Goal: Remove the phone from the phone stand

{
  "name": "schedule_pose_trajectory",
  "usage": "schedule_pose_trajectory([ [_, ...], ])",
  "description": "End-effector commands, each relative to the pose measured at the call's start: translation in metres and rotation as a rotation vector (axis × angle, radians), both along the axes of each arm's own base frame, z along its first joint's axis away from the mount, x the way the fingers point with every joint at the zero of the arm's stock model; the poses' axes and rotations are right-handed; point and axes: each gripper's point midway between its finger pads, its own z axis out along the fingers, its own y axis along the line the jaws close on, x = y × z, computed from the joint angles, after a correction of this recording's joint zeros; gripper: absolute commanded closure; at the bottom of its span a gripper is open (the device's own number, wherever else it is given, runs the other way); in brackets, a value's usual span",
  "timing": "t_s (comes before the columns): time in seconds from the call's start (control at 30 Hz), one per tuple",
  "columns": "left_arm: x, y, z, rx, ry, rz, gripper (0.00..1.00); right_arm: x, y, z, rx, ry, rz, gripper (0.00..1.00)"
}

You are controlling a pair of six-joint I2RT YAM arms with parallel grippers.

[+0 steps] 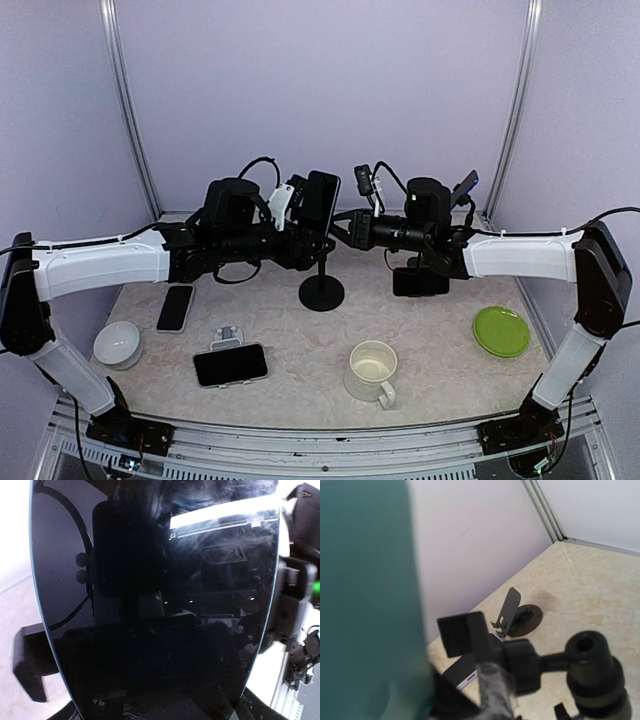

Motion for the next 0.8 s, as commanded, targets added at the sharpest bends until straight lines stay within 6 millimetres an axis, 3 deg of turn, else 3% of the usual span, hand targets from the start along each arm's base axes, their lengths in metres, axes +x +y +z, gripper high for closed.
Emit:
schedule_pose_trajectory([
  [0.0,-0.02,-0.009,0.061,-0.13,-0.118,-0.076,0.51,-0.001,-0.006,-0.006,-0.005,0.059,-0.012,1.0],
  [0.57,-0.026,0.045,0.1,-0.171,-0.109,0.105,0.51,0.0,-0.005,-0.011,-0.009,0.06,-0.017,1.0],
  [0.63,-0.015,0.06,0.096,-0.158,-0.079,0.179,0.5,0.0,-0.005,-0.011,-0.008,0.06,-0.015,1.0],
  [0.77,0.015,0.106,0.064,-0.089,0.022,0.376,0.51,-0.001,-0.005,-0.011,-0.006,0.06,-0.009,1.0],
])
